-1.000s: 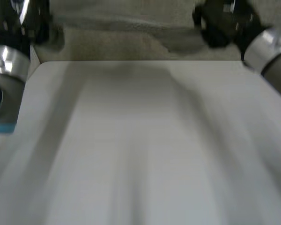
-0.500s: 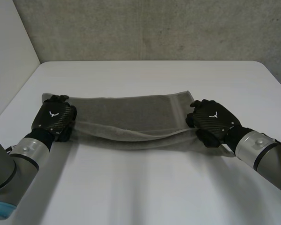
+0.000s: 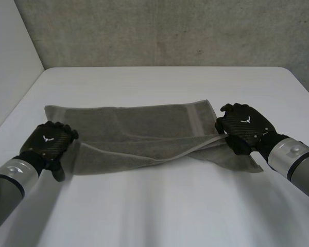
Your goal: Fold the towel.
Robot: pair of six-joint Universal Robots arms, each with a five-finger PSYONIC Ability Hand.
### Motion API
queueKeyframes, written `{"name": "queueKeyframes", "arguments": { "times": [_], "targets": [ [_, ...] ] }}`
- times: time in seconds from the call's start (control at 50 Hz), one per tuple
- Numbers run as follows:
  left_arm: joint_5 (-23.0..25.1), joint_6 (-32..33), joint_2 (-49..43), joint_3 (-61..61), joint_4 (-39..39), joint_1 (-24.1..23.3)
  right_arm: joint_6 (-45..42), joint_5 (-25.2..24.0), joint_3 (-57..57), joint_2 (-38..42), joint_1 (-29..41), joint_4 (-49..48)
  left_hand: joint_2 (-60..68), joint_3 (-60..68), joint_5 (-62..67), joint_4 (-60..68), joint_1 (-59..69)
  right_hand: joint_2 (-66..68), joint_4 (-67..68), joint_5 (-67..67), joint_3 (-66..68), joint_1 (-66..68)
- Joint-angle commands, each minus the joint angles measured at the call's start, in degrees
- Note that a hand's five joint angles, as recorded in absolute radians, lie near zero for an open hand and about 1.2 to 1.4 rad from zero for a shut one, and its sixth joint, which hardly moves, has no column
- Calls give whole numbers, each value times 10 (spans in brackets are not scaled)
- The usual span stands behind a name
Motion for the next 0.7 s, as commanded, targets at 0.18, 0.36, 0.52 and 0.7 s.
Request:
{"name": "queueKeyframes", "arguments": {
  "times": [0.18,0.36,0.52,0.7],
  "targets": [
    [0,0,-42,43,-6,-7,-1,-1,5,3,7,0,-39,-30,-14,-34,-47,36,-44,22,-25,40],
    [-8,5,-123,124,-16,-39,-2,1,8,6,8,0,-38,-30,-12,-34,-45,36,-44,22,-25,40],
    [-12,19,-188,186,-98,-35,-1,1,10,6,8,0,-17,-30,8,-34,-25,36,-44,22,-25,40],
    [-12,41,-189,183,-124,-30,-2,1,10,6,8,0,127,-30,152,-34,120,36,-44,22,-25,40]
  ]
}}
